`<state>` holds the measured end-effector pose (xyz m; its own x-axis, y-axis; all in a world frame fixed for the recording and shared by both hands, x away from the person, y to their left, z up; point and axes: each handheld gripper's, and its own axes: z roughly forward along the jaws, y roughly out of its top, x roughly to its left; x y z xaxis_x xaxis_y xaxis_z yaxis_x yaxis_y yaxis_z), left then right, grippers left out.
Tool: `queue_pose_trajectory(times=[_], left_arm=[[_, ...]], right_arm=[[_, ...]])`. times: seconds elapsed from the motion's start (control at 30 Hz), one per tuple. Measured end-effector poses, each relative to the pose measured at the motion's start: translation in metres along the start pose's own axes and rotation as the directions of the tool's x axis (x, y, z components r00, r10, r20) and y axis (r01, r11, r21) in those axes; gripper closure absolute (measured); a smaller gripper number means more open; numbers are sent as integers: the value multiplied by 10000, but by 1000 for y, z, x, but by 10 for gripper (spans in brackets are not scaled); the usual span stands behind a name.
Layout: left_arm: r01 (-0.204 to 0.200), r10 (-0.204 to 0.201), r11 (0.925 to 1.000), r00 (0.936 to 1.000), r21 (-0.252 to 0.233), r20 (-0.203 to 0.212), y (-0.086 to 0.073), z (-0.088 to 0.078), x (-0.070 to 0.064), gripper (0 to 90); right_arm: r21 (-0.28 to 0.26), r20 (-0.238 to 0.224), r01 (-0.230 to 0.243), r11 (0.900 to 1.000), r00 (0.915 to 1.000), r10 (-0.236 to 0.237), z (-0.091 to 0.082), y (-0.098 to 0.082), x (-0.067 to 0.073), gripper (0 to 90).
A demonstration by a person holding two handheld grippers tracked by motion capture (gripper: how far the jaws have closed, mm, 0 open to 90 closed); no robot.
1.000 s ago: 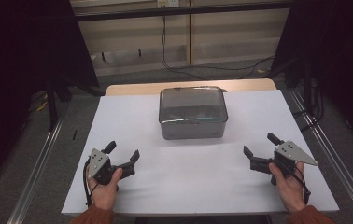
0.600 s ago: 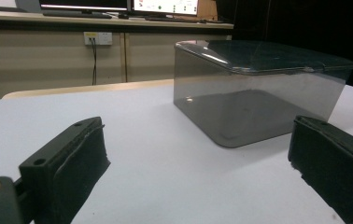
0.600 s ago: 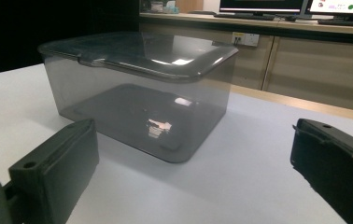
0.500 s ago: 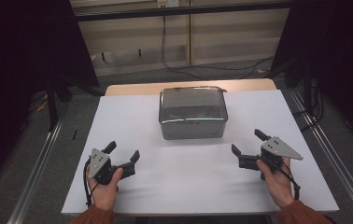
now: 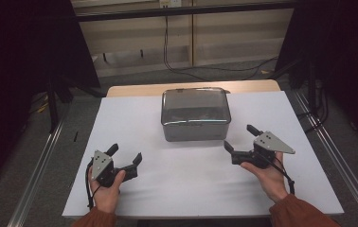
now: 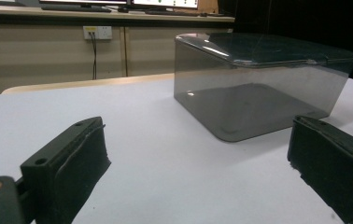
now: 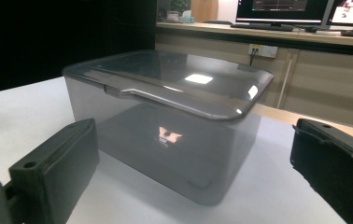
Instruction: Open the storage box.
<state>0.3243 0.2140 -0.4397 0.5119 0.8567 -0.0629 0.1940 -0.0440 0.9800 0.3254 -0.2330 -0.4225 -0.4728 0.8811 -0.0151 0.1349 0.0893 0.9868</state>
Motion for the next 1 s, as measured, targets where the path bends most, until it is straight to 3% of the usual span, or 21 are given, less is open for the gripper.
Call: queue_pose_trajectory(times=[0.17,0.5,0.73,0.8,1.0], left_arm=[[34,-34,10000,10000,62,8,0,0,1,45],[-9,9,10000,10000,44,-2,0,0,1,45],[-11,11,10000,10000,32,-4,1,2,0,45],[-3,3,10000,10000,14,9,1,2,0,45],[22,-22,10000,10000,27,-43,0,1,1,45]], right_arm=[[-39,-185,164,9999,9997,-165,11,5,3,9],[-75,-372,1046,9945,9938,-1048,29,16,12,23],[-112,-407,1592,9872,9864,-1595,39,25,18,29],[-156,-346,2093,9777,9772,-2097,41,27,21,30],[-226,-554,2333,9721,9706,-2342,47,32,24,58]])
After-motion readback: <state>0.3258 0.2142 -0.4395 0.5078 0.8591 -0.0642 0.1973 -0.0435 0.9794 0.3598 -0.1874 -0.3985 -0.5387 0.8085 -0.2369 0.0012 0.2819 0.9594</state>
